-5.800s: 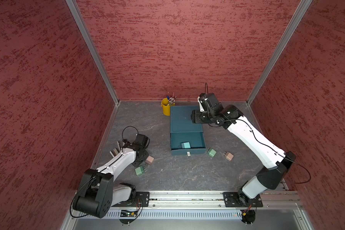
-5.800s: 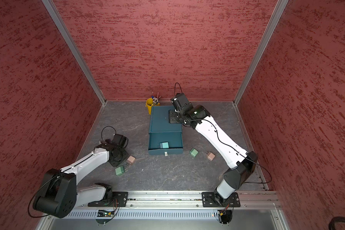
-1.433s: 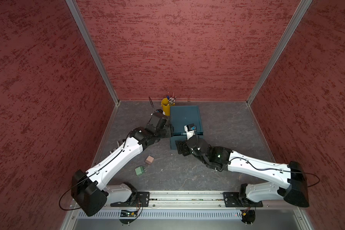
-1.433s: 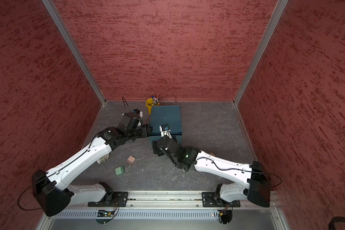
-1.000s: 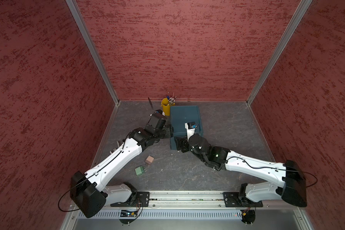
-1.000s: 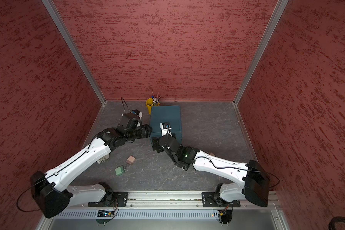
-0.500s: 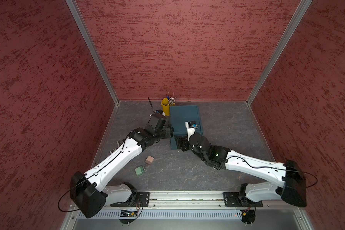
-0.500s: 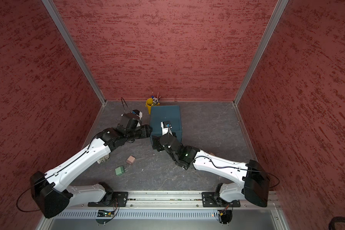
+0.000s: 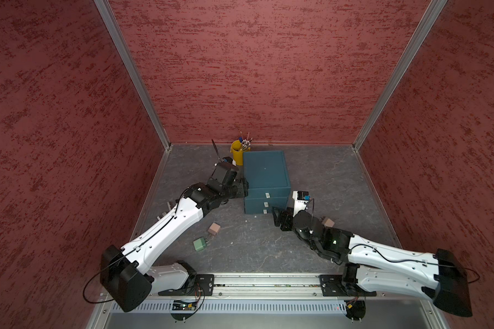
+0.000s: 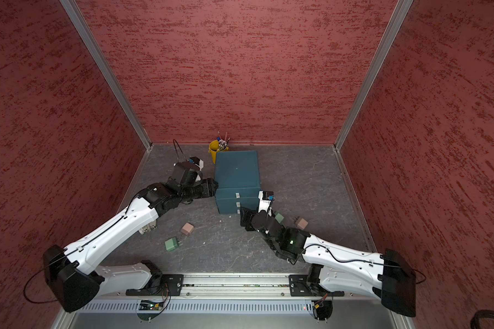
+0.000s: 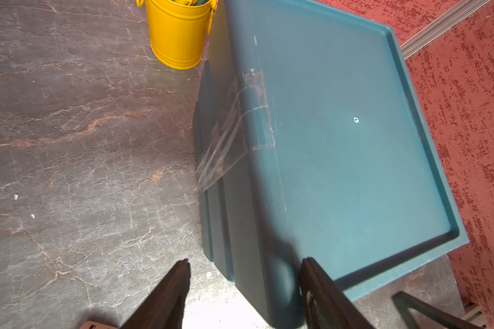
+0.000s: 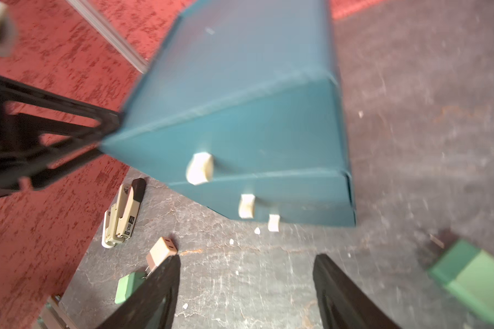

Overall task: Place the plugs into the drawer by color
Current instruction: Open the drawer in the storage box.

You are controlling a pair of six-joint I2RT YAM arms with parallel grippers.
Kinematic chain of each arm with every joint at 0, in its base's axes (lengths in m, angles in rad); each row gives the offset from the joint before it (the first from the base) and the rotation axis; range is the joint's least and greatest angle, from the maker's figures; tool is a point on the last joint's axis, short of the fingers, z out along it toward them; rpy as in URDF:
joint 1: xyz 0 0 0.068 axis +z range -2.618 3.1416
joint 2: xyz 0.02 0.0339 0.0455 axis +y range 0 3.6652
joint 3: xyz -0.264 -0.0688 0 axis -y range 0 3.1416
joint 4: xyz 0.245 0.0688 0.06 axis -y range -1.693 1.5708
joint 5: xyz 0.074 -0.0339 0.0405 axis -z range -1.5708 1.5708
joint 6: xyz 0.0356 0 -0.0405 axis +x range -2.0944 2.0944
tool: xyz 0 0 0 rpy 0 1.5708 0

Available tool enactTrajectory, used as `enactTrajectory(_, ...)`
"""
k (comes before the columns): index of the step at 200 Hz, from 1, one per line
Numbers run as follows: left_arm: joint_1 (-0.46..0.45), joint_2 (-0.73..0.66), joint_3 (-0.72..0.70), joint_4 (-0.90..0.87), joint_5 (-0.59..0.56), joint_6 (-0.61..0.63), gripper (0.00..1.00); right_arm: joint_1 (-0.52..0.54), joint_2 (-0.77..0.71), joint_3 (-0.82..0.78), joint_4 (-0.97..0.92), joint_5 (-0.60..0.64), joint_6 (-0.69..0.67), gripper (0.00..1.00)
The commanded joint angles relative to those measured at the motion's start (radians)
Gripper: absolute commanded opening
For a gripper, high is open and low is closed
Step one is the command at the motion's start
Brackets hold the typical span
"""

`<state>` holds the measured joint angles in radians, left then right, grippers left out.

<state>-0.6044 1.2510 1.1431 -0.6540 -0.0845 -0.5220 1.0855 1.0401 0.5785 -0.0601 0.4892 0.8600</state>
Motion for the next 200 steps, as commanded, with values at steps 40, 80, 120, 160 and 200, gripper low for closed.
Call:
enactTrajectory(40, 0.026, 0.038, 0.062, -0.039, 0.003, 0.036, 0.66, -0.037, 0.141, -0.04, 0.35, -0.116, 0.136, 0.67)
enactTrajectory(80, 0.036, 0.067, 0.091, -0.037, 0.013, 0.054, 0.66, -0.047, 0.261, -0.084, 0.538, -0.157, 0.181, 0.58)
enactTrajectory(120, 0.046, 0.079, 0.086, -0.033, 0.016, 0.061, 0.65, -0.06, 0.352, -0.125, 0.7, -0.165, 0.203, 0.52)
enactTrajectory(160, 0.057, 0.073, 0.069, -0.033, 0.02, 0.065, 0.65, -0.071, 0.38, -0.128, 0.774, -0.134, 0.181, 0.49)
enactTrajectory(200, 0.067, 0.071, 0.064, -0.036, 0.028, 0.071, 0.65, -0.089, 0.411, -0.107, 0.779, -0.126, 0.211, 0.43)
